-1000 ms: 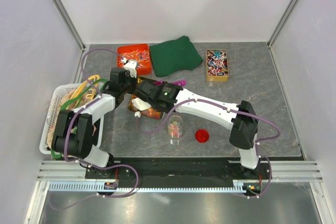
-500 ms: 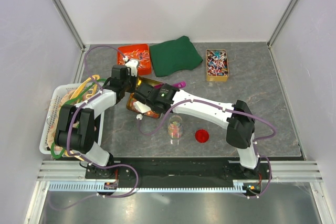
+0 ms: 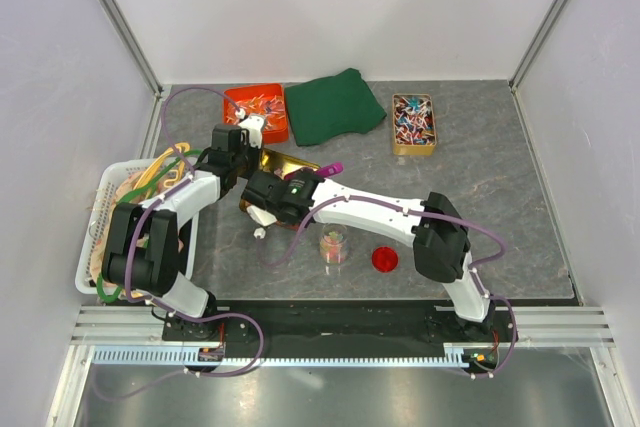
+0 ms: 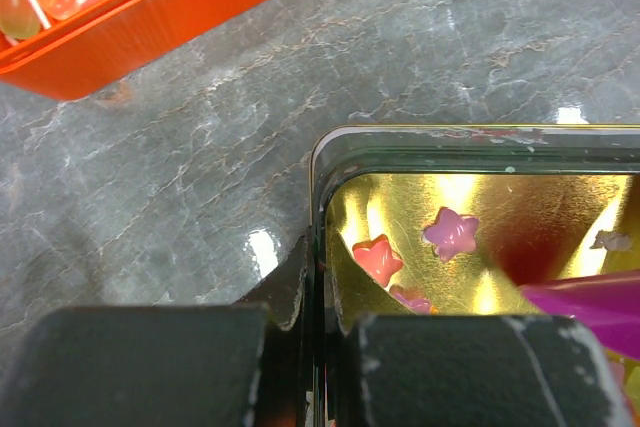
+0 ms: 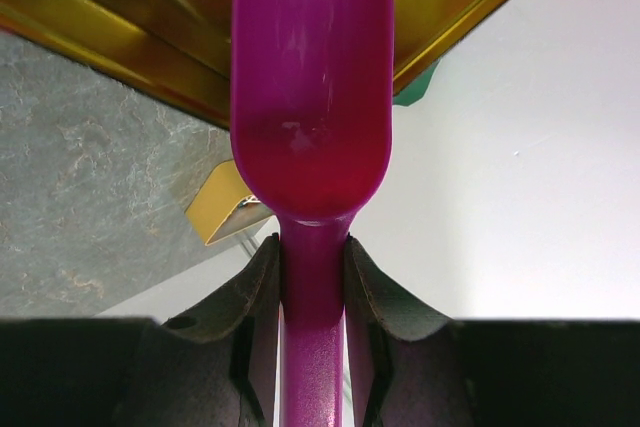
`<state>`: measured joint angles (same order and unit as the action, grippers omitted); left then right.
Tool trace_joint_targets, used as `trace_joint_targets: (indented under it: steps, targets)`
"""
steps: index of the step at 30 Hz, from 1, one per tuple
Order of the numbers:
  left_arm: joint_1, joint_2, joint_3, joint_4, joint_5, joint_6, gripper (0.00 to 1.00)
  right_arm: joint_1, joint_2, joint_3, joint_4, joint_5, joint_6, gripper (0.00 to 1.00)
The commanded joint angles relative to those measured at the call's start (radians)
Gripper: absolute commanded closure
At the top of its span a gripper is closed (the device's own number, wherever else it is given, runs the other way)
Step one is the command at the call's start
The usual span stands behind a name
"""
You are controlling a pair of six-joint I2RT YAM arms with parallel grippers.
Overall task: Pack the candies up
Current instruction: Scoop the fake candies from the storage box.
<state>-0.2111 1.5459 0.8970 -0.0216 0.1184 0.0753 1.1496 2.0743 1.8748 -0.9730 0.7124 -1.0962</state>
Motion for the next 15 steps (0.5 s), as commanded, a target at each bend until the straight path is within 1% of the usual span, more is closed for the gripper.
trace_joint_targets:
  steps: [1,10,15]
  targets:
    - [0.003,-0.024,0.046,0.035,0.064,-0.023,0.98,0.007,0.026,0.037,-0.055,0.029,0.015,1.0]
    - [0.003,-0.012,0.054,0.032,0.056,-0.023,0.98,0.012,0.01,-0.025,-0.046,0.009,0.038,1.0]
    - [0.003,0.011,0.056,0.029,0.064,-0.026,0.98,0.012,0.007,-0.016,-0.046,0.016,0.022,1.0]
